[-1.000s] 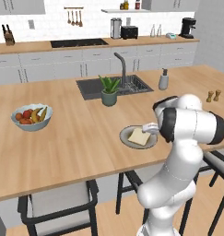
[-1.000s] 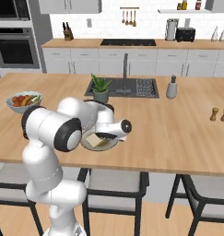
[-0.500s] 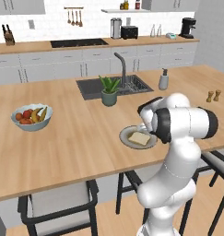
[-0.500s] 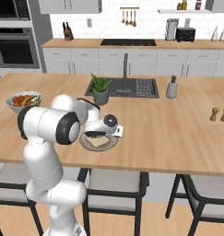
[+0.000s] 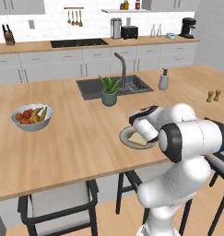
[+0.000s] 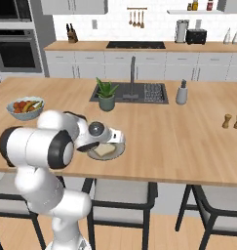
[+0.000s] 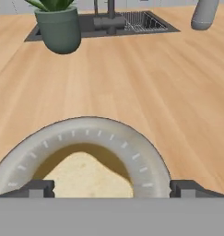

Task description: Start the toaster. Once the lever pops up, take the bread to the plate on the dining counter.

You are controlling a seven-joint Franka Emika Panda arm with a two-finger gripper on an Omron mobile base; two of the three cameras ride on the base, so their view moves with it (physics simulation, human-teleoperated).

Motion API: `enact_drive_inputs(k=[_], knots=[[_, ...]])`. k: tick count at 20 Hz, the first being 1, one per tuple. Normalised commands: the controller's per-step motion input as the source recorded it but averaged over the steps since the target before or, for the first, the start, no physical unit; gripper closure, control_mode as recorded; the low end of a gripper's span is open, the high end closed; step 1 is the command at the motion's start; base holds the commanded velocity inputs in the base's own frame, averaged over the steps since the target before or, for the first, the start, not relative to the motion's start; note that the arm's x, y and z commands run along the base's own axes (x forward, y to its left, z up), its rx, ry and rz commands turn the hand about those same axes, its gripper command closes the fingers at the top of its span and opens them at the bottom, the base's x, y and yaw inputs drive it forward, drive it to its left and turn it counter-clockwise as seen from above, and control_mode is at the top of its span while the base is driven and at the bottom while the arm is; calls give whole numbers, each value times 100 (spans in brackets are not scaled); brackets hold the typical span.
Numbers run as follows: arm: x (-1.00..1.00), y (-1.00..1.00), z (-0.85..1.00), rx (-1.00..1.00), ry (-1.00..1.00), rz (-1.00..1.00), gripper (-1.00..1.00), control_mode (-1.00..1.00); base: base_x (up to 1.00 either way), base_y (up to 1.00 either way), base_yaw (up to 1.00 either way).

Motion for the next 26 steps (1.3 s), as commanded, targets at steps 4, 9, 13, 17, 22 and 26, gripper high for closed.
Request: enact_drive_inputs(k=[4, 9, 13, 17, 22, 26], knots=[[-50, 0, 100, 0, 0, -4, -100, -100, 0, 0, 0], [-36, 0, 100, 0, -2, -3, -100, -100, 0, 0, 0], [-19, 0, 100, 0, -6, -3, -100, -100, 0, 0, 0], [-12, 0, 100, 0, -3, -3, -100, -100, 0, 0, 0], [-54, 0, 100, 6, 8, -2, -100, -100, 0, 0, 0], [-96, -5, 61, 10, 17, -4, -100, -100, 0, 0, 0]])
